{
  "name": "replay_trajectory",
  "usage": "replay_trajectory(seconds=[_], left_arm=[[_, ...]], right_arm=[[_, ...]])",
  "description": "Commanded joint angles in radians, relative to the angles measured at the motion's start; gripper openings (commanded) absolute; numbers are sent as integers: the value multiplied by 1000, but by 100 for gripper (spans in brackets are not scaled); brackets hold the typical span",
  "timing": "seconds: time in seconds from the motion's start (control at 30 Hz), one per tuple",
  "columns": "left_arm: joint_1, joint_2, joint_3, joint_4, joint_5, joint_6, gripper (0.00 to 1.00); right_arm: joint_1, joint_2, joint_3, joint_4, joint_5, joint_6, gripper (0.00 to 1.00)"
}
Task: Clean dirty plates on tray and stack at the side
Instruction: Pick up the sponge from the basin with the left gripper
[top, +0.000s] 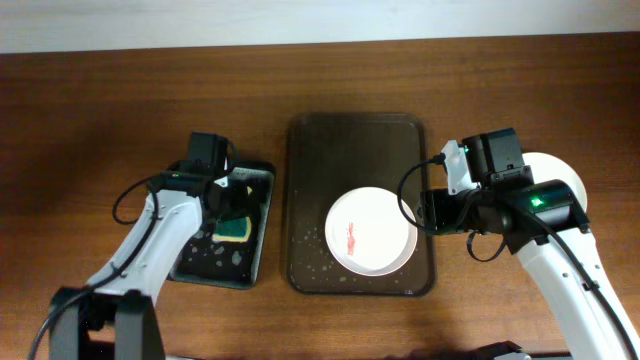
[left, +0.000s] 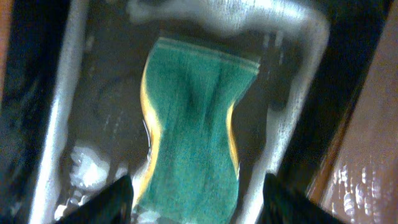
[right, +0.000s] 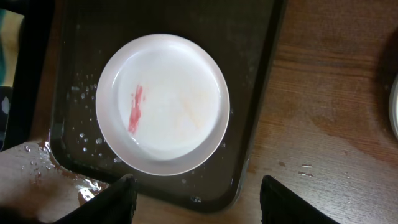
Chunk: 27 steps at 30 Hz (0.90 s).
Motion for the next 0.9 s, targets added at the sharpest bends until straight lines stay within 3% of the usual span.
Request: replay_trajectory(seconds=[0.0, 0.07, 0.13, 0.33, 0.37, 0.6, 0.7, 0.77, 0.87], left_arm=[[0, 117, -38, 76, -11, -25, 42], [0, 158, -38, 125, -10, -25, 15], [0, 161, -35, 143, -10, -17, 0], [0, 102, 214, -177, 10, 11, 0], [0, 85, 238, -206, 16, 13, 0], [0, 105, 60, -80, -44, 29, 0], [-1, 66, 276, -255, 80, 64, 0], [-36, 32, 422, -344, 193, 70, 0], [-136, 14, 446, -338, 260, 53, 0]], right_arm=[[-3, 2, 8, 1, -9, -11, 64], [-3, 2, 8, -3, -9, -11, 63], [-3, 2, 8, -8, -9, -11, 60], [-3, 7, 8, -6, -8, -11, 59], [-3, 26, 8, -3, -8, -11, 55], [-3, 333, 8, 2, -9, -10, 53], [-4, 466, 8, 47, -8, -11, 52], [-5, 554, 8, 107, -9, -7, 44], [-5, 624, 8, 182, -3, 24, 33]])
